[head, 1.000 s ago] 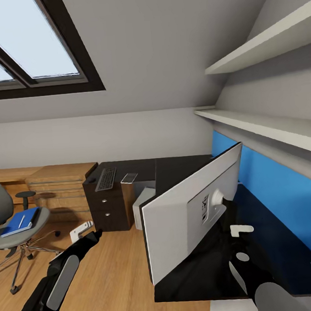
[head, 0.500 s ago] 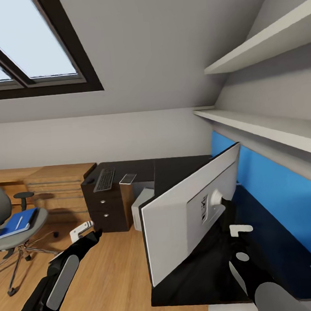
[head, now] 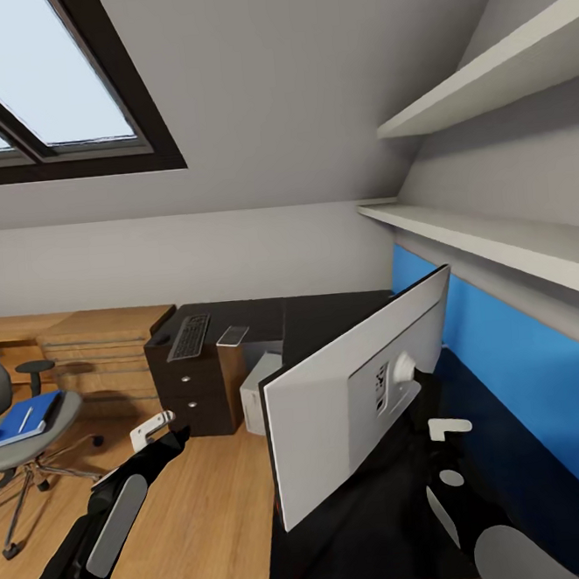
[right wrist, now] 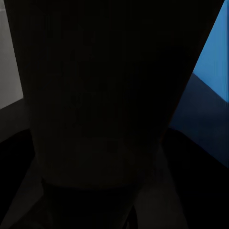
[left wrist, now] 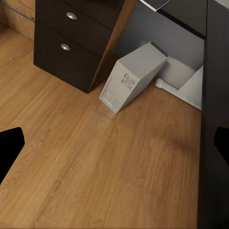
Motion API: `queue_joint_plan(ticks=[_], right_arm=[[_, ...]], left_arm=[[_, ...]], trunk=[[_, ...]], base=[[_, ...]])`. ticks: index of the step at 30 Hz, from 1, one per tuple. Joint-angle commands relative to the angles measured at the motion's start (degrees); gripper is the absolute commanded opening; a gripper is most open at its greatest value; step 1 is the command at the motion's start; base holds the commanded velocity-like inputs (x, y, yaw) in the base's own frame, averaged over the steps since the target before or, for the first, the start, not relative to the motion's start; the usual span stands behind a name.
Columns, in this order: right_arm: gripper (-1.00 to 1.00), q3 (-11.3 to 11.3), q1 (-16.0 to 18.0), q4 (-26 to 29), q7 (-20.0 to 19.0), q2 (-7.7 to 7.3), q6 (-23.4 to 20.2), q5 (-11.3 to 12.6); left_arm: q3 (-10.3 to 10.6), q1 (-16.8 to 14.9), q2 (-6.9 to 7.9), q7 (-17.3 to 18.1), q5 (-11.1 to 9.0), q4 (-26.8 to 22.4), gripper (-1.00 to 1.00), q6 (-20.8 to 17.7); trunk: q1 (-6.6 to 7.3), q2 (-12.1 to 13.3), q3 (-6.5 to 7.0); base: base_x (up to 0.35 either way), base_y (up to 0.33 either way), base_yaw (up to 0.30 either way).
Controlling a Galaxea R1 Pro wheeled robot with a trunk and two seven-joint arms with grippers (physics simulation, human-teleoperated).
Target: In the bedroom, organize the workspace by keeping the computer under the desk, ensuring the monitor is on the desk, placing the keyboard on the desk next to the monitor, placing the mouse on the desk next to the keyboard, moving the folder from the swivel chair onto the desk next to the mouse, stacking the notebook on top of the folder with the pen on top of the notebook, and positioning the swivel chair next to the desk.
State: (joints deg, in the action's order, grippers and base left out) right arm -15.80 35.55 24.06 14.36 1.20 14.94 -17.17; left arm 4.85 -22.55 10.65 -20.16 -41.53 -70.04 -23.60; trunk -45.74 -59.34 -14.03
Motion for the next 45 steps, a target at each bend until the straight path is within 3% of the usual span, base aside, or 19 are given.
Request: queue_joint_plan(ticks=[1,25,45], right_arm=[[-1.0,-0.28,0.05,-0.07,0.23,0.03,0.35,-0.06],[-1.0,-0.28,0.05,-0.15,0.23,0.03,0.35,-0.06],[-1.0,-0.23,0.05,-0.16,0.23,0.03,0.35,-0.06]], left_arm=[[0.16,-0.04,0.07,-0.58,-0.62,-0.1,1.0,-0.05],[0.16,-0.04,0.07,-0.58,-0.74,-0.1,1.0,-0.05],[0.16,-0.04,0.07,-0.58,-0.72,-0.1,1.0,-0.05]], trunk=[[-0.01,-0.05,-0.08],[-0.01,-0.05,-0.08],[-0.01,-0.05,-0.08]], base=[[0.029,-0.025,0.0],[0.036,-0.03,0.0],[0.205,-0.077,0.0]])
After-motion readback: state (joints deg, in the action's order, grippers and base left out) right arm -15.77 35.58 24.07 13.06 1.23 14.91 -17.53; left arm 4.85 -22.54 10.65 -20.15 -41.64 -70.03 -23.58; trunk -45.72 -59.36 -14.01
